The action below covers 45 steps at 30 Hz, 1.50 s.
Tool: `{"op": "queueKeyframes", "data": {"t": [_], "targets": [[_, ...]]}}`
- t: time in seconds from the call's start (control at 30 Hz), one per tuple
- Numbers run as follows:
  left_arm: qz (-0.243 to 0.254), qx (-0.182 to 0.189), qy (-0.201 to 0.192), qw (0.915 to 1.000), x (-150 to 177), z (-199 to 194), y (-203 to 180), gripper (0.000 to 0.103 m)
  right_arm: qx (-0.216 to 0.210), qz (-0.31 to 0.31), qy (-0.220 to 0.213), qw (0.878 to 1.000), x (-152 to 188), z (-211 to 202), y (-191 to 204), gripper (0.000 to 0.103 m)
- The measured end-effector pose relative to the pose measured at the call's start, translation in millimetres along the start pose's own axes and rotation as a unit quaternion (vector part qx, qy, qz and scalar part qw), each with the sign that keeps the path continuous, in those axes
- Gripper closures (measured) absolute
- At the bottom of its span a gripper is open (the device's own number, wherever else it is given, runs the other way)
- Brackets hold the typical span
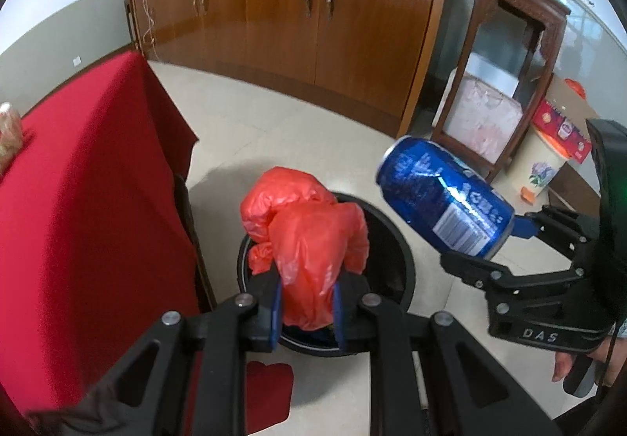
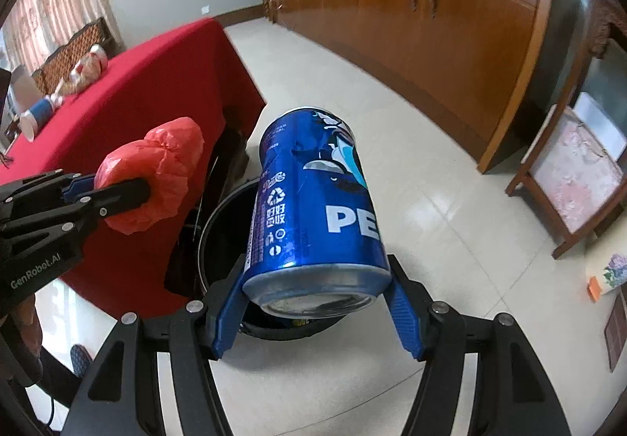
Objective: Collect trash
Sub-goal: 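Carry the red bag and Pepsi can over the black bucket with both tools, then open both tools to drop the bag and can into the bucket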
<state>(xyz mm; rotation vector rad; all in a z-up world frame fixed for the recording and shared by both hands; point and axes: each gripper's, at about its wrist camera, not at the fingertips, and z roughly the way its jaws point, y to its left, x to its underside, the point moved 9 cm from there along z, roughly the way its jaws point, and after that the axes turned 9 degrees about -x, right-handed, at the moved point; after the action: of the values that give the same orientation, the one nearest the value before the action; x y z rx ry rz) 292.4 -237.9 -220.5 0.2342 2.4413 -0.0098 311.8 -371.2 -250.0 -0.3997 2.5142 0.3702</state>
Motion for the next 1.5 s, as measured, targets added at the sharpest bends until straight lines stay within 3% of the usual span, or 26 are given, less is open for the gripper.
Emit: {"op": "queueKeyframes", "data": {"t": [0.17,0.37,0.47,0.5,0.53,0.57,0.6,0.7,0.9,1.27,1.5], "targets": [[-0.014,-0.006,0.031,0.9994,13.7,25.0,3.8,0.081,-0.004,-0.022,0.042,0.999,12.3,36.4,-5.5,0.036],[-0.022,-0.008,0.056,0.9982,21.8,43.2,9.4,0.081,-0.013,-0.035,0.063,0.997,16.7,59.4,-6.5,0.036],[-0.021,-0.01,0.062,0.9978,24.4,50.0,10.0,0.076,-0.023,-0.049,0.07,0.996,16.0,68.2,-1.0,0.036],[-0.023,-0.011,0.063,0.9977,24.1,52.5,11.1,0.07,-0.021,-0.058,0.067,0.996,14.8,70.4,1.0,0.036],[-0.025,-0.018,0.067,0.9972,24.7,55.8,12.5,0.046,-0.008,-0.069,0.061,0.996,13.1,72.4,0.0,0.033],[-0.03,-0.031,0.071,0.9965,25.2,58.2,15.7,0.032,0.018,-0.076,0.058,0.995,12.0,74.6,-5.4,0.01],[-0.035,-0.04,0.064,0.9966,24.0,56.7,18.7,0.018,0.035,-0.074,0.058,0.995,12.2,74.7,-11.9,0.0],[-0.037,-0.042,0.057,0.9968,23.4,53.2,20.0,0.006,0.06,-0.05,0.061,0.995,14.9,71.5,-33.9,0.0],[-0.039,-0.048,0.06,0.9963,26.6,54.1,21.7,0.0,0.101,-0.01,0.075,0.992,27.1,66.1,-72.1,0.0],[-0.033,-0.052,0.054,0.9966,24.5,52.1,27.1,0.0,0.097,0.005,0.059,0.994,19.1,55.1,-67.0,0.0],[-0.028,-0.036,0.031,0.9985,10.0,29.3,16.0,0.0,0.097,0.018,0.011,0.995,-1.7,20.4,-58.6,0.0]]}}
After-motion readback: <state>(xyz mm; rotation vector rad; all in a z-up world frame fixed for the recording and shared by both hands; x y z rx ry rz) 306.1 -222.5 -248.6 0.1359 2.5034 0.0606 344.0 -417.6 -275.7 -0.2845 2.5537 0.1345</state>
